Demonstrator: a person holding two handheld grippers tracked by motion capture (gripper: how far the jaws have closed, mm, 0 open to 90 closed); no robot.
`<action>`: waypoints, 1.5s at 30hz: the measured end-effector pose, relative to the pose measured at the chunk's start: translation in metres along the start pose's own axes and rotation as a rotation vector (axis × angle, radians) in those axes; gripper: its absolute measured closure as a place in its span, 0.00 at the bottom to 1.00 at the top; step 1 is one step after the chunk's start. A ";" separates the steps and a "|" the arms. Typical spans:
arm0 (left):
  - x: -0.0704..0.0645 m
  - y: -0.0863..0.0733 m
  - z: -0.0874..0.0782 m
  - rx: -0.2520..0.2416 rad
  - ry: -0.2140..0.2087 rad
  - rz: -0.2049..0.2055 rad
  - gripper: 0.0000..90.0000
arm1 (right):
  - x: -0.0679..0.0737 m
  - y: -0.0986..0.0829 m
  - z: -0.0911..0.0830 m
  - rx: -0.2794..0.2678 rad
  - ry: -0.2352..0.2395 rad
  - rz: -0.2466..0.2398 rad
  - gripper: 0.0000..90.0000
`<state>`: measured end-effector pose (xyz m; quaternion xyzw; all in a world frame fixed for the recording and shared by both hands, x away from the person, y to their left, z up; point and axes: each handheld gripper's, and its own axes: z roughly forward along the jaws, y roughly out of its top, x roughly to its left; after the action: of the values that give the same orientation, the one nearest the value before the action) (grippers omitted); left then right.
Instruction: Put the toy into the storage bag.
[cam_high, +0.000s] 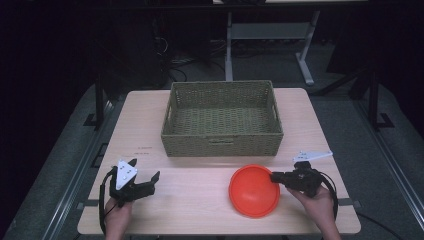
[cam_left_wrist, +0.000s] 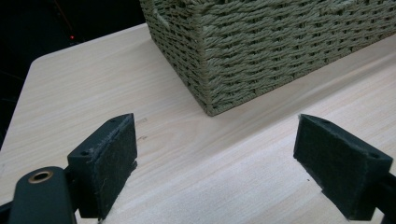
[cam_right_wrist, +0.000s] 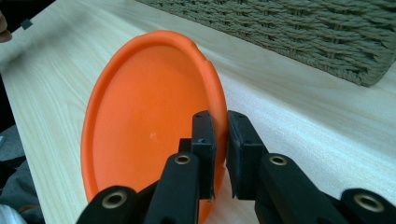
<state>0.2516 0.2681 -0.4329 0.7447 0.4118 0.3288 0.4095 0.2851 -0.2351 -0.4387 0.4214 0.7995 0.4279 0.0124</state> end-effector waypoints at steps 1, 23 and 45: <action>0.000 0.000 0.000 0.001 0.000 0.003 0.14 | 0.002 0.002 0.000 0.004 -0.002 -0.004 0.91; 0.002 -0.001 -0.001 0.004 0.007 0.002 0.14 | 0.033 0.064 -0.036 0.050 -0.065 -0.107 0.92; -0.003 0.000 0.001 0.013 -0.026 0.025 0.14 | 0.059 0.132 -0.042 0.126 -0.068 -0.193 0.92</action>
<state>0.2514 0.2653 -0.4338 0.7565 0.3992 0.3216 0.4060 0.3185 -0.1866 -0.3002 0.3566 0.8609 0.3589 0.0542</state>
